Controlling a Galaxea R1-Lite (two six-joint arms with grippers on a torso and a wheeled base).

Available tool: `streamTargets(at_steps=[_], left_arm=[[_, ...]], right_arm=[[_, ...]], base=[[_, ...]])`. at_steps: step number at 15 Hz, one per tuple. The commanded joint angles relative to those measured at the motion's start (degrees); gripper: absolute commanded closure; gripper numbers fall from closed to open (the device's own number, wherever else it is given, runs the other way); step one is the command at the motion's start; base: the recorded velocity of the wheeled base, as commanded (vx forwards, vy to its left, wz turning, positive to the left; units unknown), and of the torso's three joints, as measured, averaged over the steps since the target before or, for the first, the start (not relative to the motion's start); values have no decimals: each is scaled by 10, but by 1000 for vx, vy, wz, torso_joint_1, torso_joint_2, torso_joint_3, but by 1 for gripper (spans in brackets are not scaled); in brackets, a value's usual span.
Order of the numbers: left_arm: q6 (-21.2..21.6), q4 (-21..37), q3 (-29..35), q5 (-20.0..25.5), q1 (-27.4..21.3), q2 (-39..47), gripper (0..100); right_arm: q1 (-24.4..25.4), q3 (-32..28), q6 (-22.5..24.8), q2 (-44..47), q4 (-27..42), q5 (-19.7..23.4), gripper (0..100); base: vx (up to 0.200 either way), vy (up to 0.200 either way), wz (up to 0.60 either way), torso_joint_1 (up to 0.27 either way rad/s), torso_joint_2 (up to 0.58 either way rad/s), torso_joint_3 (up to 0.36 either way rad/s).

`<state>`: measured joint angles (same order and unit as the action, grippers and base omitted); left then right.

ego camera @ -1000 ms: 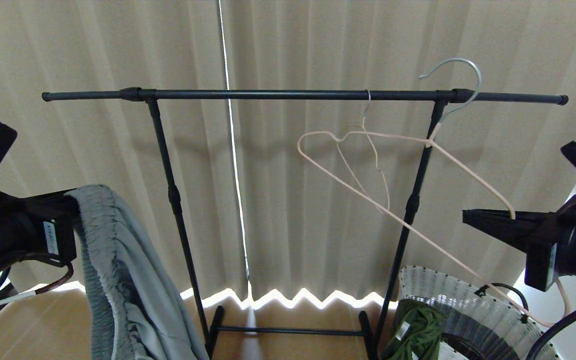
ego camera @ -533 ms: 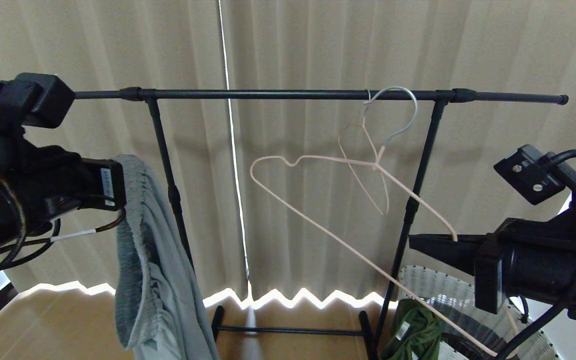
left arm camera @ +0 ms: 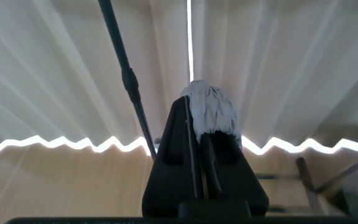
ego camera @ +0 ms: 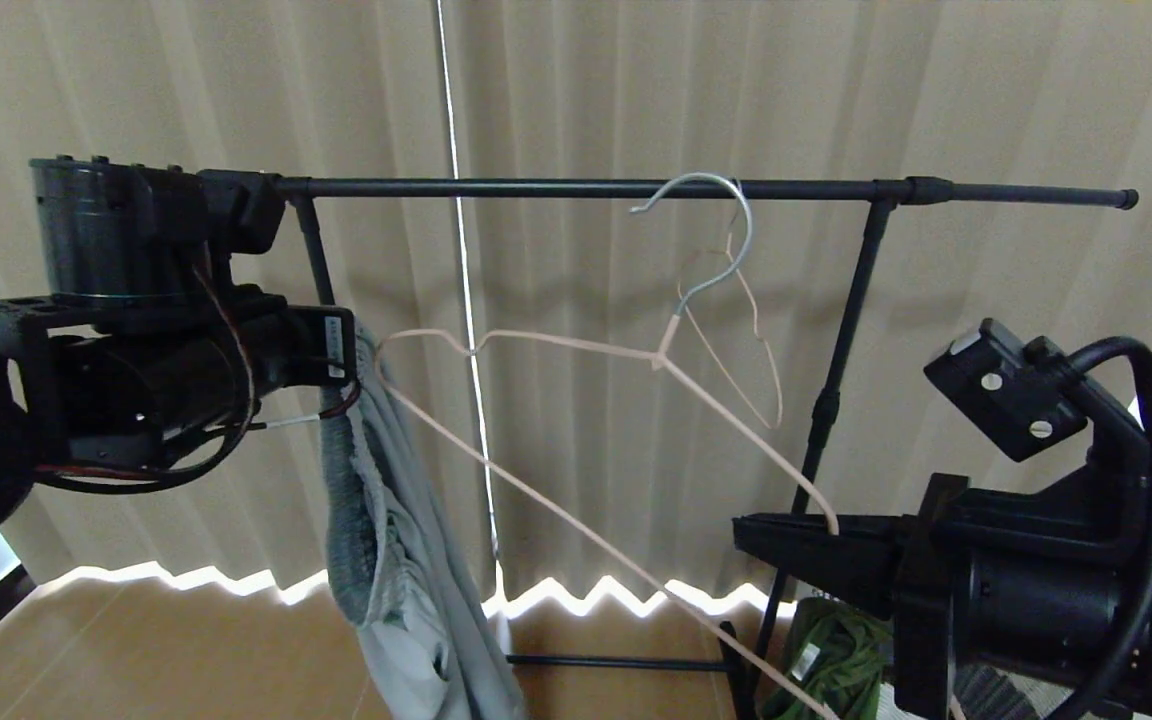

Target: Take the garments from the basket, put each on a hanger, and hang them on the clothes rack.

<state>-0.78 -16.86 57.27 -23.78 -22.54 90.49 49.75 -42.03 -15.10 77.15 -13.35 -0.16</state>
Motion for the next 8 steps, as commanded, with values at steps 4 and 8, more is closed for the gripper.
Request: streamTargets(at_steps=[4, 8], left_arm=[[0, -11, 6, -32, 3, 28, 100], [-12, -25, 4, -41, -2, 26, 100]], right_arm=[[49, 4, -6, 1, 0, -1, 100], [53, 5, -10, 39, -2, -5, 100]], base=[[0, 0, 0, 0, 0, 0], [0, 0, 0, 0, 0, 0]])
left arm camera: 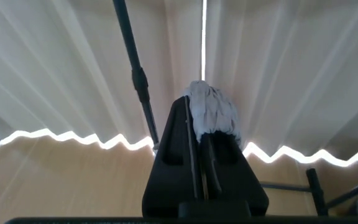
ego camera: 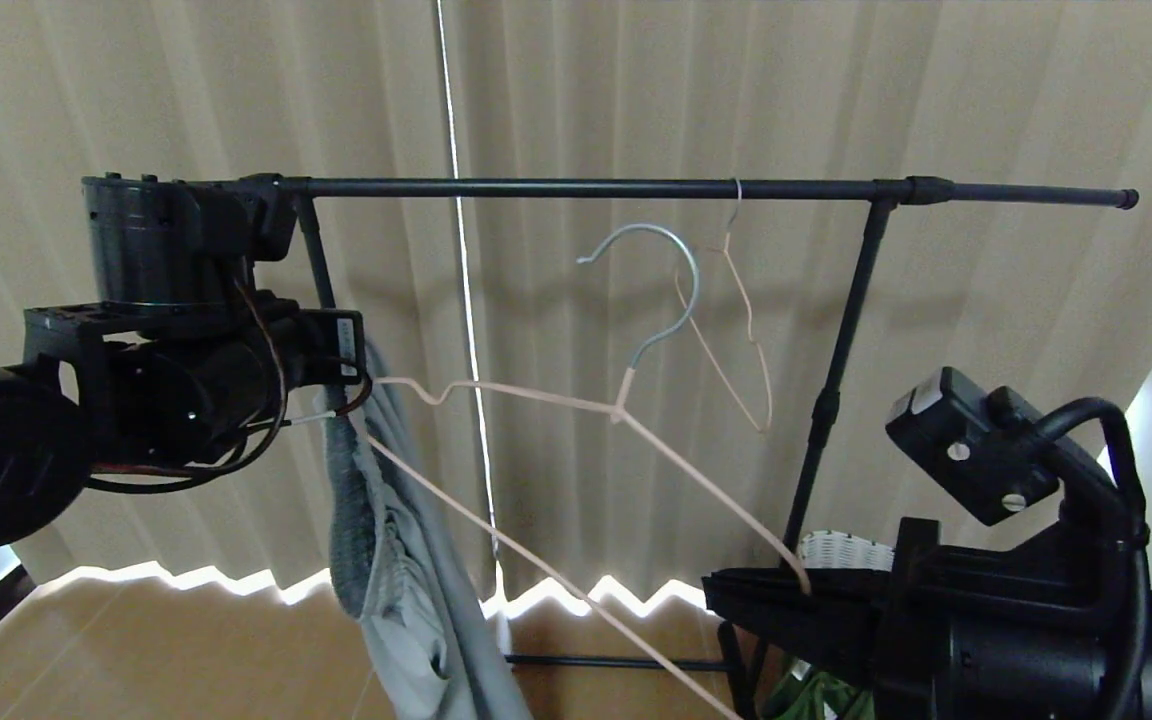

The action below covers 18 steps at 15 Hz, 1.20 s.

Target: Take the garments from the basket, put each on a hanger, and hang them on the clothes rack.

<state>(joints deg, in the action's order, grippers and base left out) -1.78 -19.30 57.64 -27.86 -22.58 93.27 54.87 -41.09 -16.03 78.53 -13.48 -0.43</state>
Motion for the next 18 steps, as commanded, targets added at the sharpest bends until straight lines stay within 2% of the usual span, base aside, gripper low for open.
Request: streamTargets(at_steps=[1, 5, 8, 10, 12, 15, 17, 18], left_arm=[[-2, 0, 0, 0, -7, -3, 100], [-6, 0, -2, 0, -17, -12, 100], [-8, 2, -5, -4, -12, -20, 100], [0, 5, -9, -33, -9, -20, 100], [20, 4, -17, -47, -9, -20, 100], [71, 5, -43, -48, -9, -30, 100], [79, 5, -46, -50, -9, -32, 100], [96, 6, -56, -53, -10, -34, 100]], right_arm=[[0, -7, -1, 41, -1, -3, 100], [-1, -47, -37, 80, 0, -5, 100], [-1, -76, -45, 112, 7, -44, 100], [-1, -78, -55, 117, 8, -63, 100], [-1, -79, -59, 116, 8, -64, 100], [-11, -97, -61, 131, 8, -89, 100], [-15, -102, -64, 134, 8, -90, 100], [-21, -129, -91, 154, 9, -98, 100]], base=[[0, 0, 0, 0, 0, 0], [0, 0, 0, 0, 0, 0], [0, 0, 0, 0, 0, 0], [0, 0, 0, 0, 0, 0], [0, 0, 0, 0, 0, 0], [0, 0, 0, 0, 0, 0], [0, 0, 0, 0, 0, 0], [0, 0, 0, 0, 0, 0]])
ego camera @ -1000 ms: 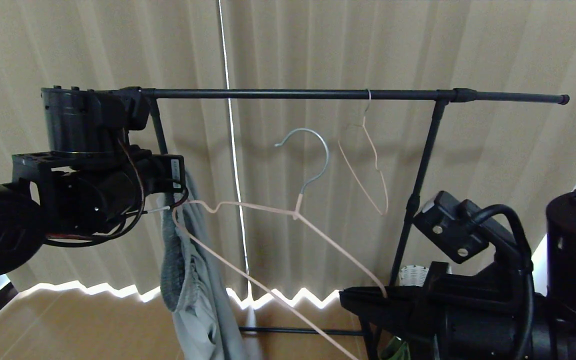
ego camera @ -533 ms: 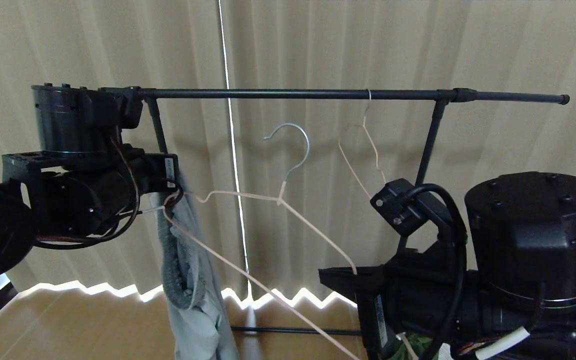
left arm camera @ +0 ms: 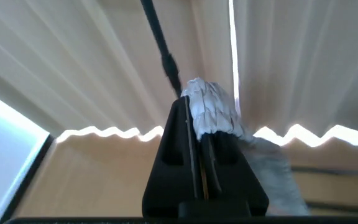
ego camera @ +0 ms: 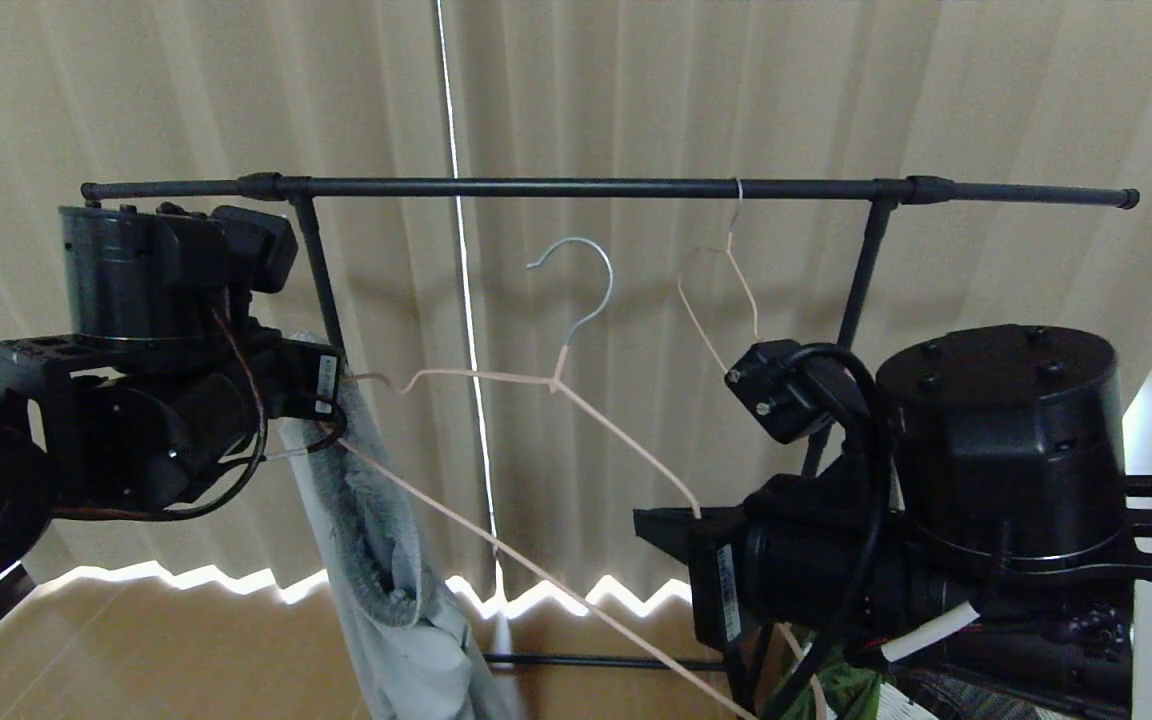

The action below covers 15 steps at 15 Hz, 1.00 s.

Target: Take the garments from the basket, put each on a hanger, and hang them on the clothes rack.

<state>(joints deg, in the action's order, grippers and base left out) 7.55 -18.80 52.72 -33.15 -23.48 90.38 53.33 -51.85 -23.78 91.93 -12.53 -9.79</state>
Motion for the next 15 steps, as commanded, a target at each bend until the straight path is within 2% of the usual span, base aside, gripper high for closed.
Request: streamTargets(at_steps=[1, 5, 10, 13, 15], left_arm=[[4, 0, -10, -8, -3, -4, 100], [4, 0, -10, -17, -20, -3, 100], [-12, -1, -4, -17, -24, -1, 100], [-9, -1, -3, -34, -20, 2, 100], [7, 3, -2, -42, -20, 1, 100]], right_arm=[[-10, -29, -14, 30, -1, -13, 100], [-3, -56, -15, 60, -1, -17, 100], [44, -67, -28, 70, 0, -16, 100], [41, -73, -29, 75, 48, -21, 100], [30, -85, -32, 77, 75, -59, 100]], base=[[0, 0, 0, 0, 0, 0], [0, 0, 0, 0, 0, 0], [0, 0, 0, 0, 0, 0], [0, 0, 0, 0, 0, 0], [0, 0, 0, 0, 0, 0]])
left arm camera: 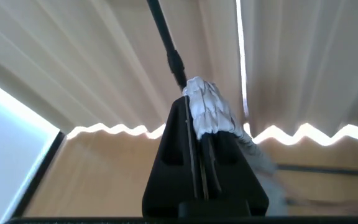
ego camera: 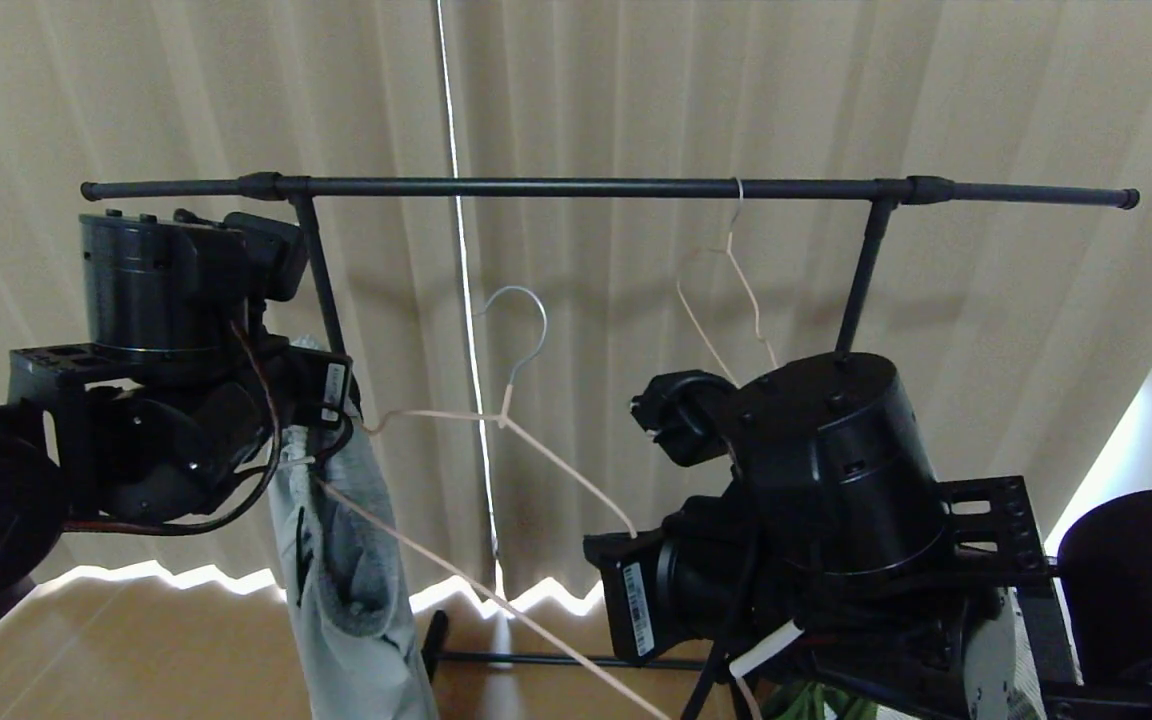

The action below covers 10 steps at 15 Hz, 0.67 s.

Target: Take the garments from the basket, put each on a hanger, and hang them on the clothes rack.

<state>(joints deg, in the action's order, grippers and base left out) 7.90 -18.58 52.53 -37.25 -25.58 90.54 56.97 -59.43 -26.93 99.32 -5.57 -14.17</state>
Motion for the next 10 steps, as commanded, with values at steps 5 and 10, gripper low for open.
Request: streamTargets(at_steps=[5, 10], left_arm=[[8, 21, -1, -14, -11, -2, 100], [5, 22, -1, -17, -36, -2, 100]], right_arm=[[-39, -44, -22, 33, 8, -37, 100], [-40, -86, -30, 69, 0, -72, 100]], base=[[0, 0, 0, 0, 0, 0], [0, 0, 0, 0, 0, 0]])
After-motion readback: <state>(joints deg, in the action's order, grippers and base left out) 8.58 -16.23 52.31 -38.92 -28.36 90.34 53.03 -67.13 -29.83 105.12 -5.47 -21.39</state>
